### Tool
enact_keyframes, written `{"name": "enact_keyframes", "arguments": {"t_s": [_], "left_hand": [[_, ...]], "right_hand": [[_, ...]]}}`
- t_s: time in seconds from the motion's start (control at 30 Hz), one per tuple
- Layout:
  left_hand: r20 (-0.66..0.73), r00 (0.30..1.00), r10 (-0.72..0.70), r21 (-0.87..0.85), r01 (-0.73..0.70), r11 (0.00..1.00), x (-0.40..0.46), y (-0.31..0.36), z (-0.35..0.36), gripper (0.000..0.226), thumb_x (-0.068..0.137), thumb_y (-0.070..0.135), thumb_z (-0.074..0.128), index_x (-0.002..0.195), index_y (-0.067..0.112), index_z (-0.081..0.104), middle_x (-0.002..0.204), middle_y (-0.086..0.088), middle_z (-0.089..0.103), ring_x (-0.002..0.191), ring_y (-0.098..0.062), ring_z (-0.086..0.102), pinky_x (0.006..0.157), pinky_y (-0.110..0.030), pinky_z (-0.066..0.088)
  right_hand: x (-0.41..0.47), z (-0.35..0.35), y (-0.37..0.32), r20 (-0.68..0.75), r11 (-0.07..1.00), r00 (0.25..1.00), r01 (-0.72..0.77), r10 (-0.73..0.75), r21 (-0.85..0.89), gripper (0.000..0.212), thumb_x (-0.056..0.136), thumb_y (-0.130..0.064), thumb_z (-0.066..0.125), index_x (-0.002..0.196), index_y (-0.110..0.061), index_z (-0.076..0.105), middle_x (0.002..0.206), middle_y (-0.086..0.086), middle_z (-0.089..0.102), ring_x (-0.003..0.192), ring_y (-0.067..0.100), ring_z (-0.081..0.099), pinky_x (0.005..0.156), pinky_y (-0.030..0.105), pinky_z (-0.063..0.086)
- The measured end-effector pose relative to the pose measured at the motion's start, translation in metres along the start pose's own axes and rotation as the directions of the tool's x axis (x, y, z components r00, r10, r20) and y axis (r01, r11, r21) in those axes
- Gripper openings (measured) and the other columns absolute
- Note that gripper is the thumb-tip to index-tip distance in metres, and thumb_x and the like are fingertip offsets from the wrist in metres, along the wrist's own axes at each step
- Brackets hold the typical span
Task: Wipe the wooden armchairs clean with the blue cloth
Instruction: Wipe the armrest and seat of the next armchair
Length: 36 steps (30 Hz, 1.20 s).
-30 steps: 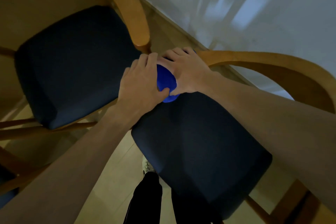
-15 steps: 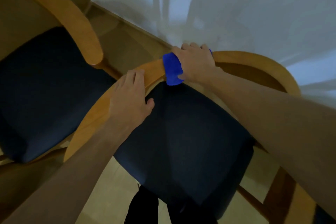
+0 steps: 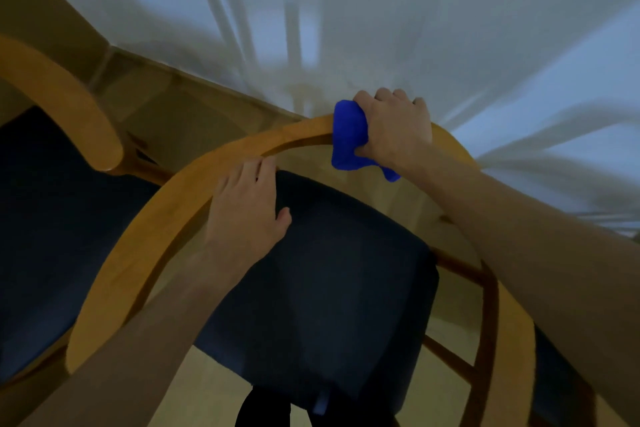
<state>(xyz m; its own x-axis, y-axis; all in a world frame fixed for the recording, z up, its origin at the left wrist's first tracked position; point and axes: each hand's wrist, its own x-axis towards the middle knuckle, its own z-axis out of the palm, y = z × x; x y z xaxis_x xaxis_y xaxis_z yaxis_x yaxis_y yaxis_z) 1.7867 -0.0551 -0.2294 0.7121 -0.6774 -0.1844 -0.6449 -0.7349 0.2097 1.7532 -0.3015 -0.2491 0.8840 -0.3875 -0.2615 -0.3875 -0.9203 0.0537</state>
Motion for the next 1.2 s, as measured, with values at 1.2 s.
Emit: {"name": "enact_keyframes", "arguments": {"t_s": [1.2], "left_hand": [[0.239,0.793,0.56,0.02,-0.58,0.814,0.037,0.191,0.029,0.06,0.079,0.03,0.068,0.131,0.014,0.042,0.123,-0.005,0.052,0.111,-0.021,0.052,0.094,-0.037,0.046]], "right_hand": [[-0.216,0.095,0.115,0.364,0.4,0.635,-0.74,0.682,0.541,0.044,0.079,-0.029,0.075,0.112,-0.025,0.047,0.094,-0.004,0.06,0.083,0.015,0.062,0.079,0.04,0.057]]}}
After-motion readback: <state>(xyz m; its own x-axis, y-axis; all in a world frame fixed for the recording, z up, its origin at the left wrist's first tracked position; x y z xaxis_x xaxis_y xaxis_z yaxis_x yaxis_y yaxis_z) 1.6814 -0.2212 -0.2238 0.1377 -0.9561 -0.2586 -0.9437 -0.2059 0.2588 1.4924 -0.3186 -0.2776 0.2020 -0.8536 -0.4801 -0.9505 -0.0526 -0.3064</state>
